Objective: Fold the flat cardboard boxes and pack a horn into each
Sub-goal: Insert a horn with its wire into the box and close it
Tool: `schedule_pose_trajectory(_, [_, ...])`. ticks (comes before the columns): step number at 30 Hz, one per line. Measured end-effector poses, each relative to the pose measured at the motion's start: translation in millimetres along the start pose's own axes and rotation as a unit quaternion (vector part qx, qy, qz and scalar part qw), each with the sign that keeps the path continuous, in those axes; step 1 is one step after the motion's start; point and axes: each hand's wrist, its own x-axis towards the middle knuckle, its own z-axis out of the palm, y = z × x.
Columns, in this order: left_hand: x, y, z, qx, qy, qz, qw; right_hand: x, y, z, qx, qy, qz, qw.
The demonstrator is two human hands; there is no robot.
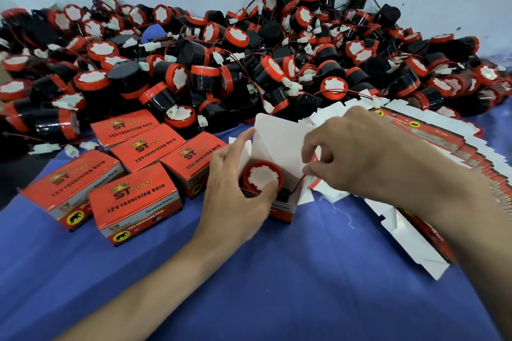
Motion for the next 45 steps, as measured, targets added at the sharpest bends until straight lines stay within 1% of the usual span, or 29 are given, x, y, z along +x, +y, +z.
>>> schedule_pose_trajectory(4, [0.3,2.5,-1.3,-0.038,-0.017,-0.053,0.998,-1.8,-11.2,-6.9,0.083,0.049,-0.021,0.995])
schedule_pose_trajectory(8, [-2.0,4.0,-2.2,-0.035,-0.008,-0.050,0.998,3.1,-20.7,-10.8,0.140,0.054,-0.044,0.988])
schedule_pose_trajectory(12, [-4.8,5.1,-0.7,-0.040,-0.008,-0.048,0.998,9.7,-20.1,1.1,0.120,0.075,-0.038,0.989])
schedule_pose_trajectory(17, [-8.1,6.9,3.2,-0.053,-0.024,-0.044,0.997,17.5,-15.6,16.8,0.068,0.048,-0.018,0.996])
schedule_pose_trajectory(21, [-8.9,7.8,4.5,-0.044,-0.022,-0.032,0.998,22.2,-19.8,21.5,0.074,0.082,-0.020,0.994])
schedule_pose_trajectory(23, [-9.0,6.8,4.6,-0.046,-0.027,-0.026,0.998,22.5,-25.8,27.2,0.074,0.062,-0.034,0.995])
schedule_pose_trajectory(26, [-8.0,2.6,5.1,-0.044,-0.033,-0.012,0.998,21.7,-36.0,35.4,0.072,0.024,-0.085,0.994])
schedule_pose_trajectory(30, [-5.7,1.5,2.8,-0.051,-0.034,0.007,0.998,18.9,-33.0,36.1,0.126,-0.001,-0.108,0.986])
schedule_pose_trajectory(33, [-5.3,4.5,1.8,-0.057,-0.046,0.011,0.997,20.8,-30.6,38.2,0.116,-0.015,-0.124,0.985])
schedule_pose_trajectory(37, [-3.1,7.0,-0.3,-0.062,-0.059,0.005,0.996,22.4,-34.4,42.7,0.113,-0.016,-0.103,0.988])
schedule_pose_trajectory(40, [-1.7,7.7,-0.8,-0.068,-0.061,-0.001,0.996,20.5,-32.2,43.1,0.122,-0.013,-0.116,0.986])
schedule_pose_trajectory(45, [-3.4,7.1,-1.4,-0.068,-0.062,0.049,0.995,15.9,-31.5,44.6,0.065,-0.012,-0.139,0.988])
